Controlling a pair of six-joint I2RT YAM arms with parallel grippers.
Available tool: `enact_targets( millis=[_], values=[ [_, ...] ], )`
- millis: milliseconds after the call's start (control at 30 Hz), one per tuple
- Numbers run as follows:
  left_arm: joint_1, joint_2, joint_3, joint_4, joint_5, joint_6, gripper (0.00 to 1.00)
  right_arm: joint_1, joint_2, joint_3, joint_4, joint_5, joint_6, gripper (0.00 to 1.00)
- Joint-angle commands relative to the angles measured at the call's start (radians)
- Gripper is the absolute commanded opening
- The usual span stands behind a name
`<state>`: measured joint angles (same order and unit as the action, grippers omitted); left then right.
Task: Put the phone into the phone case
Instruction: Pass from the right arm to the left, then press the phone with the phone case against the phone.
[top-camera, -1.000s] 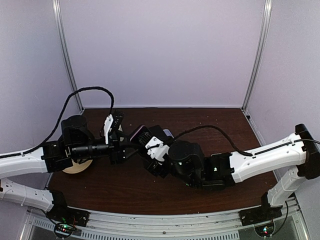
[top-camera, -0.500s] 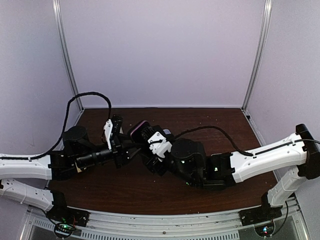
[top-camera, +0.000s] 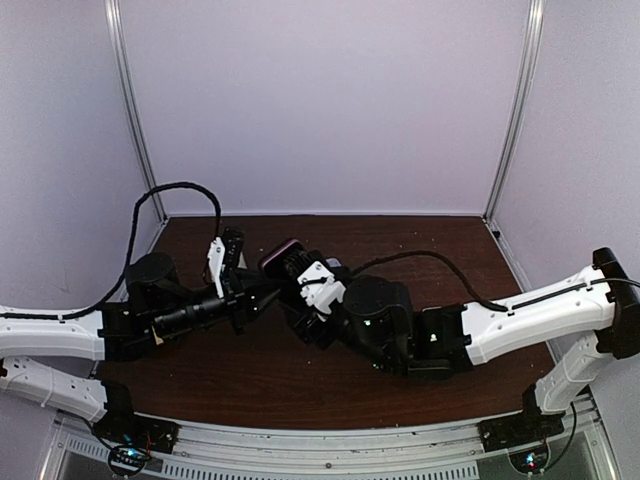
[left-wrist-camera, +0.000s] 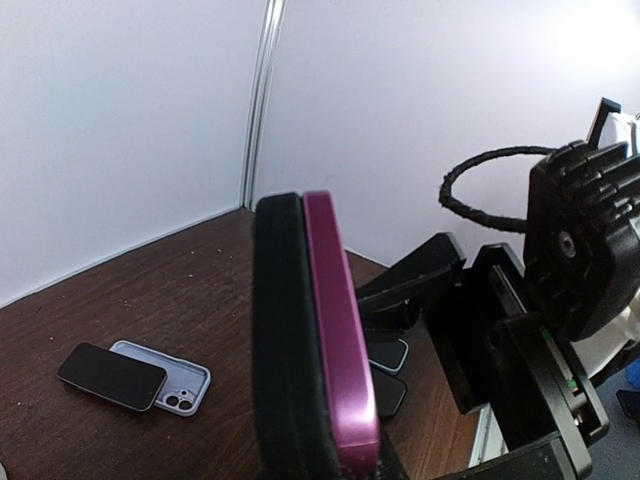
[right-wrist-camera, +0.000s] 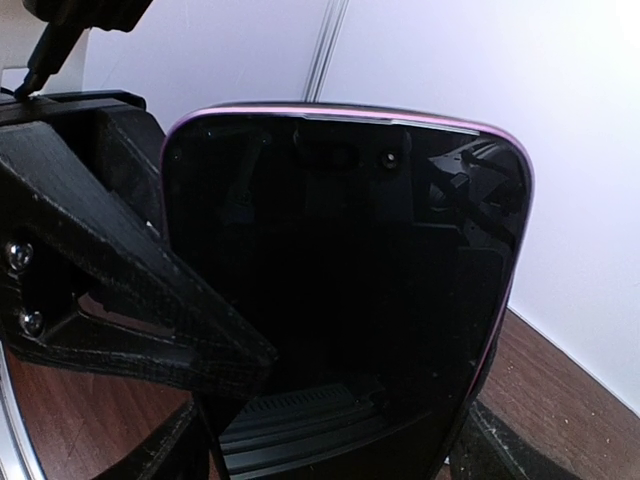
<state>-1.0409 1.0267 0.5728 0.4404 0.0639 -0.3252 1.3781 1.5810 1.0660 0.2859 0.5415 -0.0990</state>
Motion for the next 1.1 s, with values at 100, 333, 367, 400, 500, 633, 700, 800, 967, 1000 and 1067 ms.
enact_targets(
  millis=[100, 333, 367, 400, 500, 633, 700, 800, 967, 1000, 1067],
  values=[
    [-0.002, -0.035, 0.035, -0.123, 0.022, 0.164, 0.00, -0.002, -0.162, -0.023, -0.301, -0.062, 0.058, 0.95],
    [-0.057, -0.003, 0.111, -0.362, 0.201, 0.396, 0.00, -0.091, -0.430, -0.078, -0.560, -0.626, 0.016, 0.99],
    [-0.060, 0.014, 0.111, -0.369, 0.229, 0.405, 0.00, -0.095, -0.447, -0.070, -0.583, -0.646, 0.005, 0.99],
    [-0.065, 0.035, 0.103, -0.353, 0.253, 0.408, 0.00, -0.096, -0.456, -0.060, -0.595, -0.658, -0.007, 0.99],
    [-0.084, 0.104, 0.055, -0.202, 0.280, 0.404, 0.00, -0.097, -0.439, -0.046, -0.606, -0.705, -0.031, 0.99],
    [-0.101, 0.196, 0.020, -0.042, 0.321, 0.387, 0.00, -0.098, -0.367, -0.028, -0.615, -0.770, -0.027, 0.95],
    [-0.111, 0.228, 0.027, -0.024, 0.336, 0.389, 0.00, -0.099, -0.333, -0.023, -0.610, -0.796, -0.025, 0.92],
    [-0.124, 0.241, 0.035, -0.022, 0.338, 0.392, 0.00, -0.103, -0.300, -0.035, -0.580, -0.805, -0.021, 0.85],
    [-0.129, 0.226, 0.037, -0.029, 0.346, 0.395, 0.00, -0.136, -0.292, -0.109, -0.436, -0.844, 0.008, 0.72],
    [-0.131, 0.225, 0.040, -0.034, 0.350, 0.396, 0.00, -0.142, -0.283, -0.107, -0.429, -0.849, 0.010, 0.71],
    [-0.136, 0.222, 0.044, -0.042, 0.355, 0.399, 0.00, -0.149, -0.263, -0.097, -0.427, -0.857, 0.010, 0.66]
  ],
)
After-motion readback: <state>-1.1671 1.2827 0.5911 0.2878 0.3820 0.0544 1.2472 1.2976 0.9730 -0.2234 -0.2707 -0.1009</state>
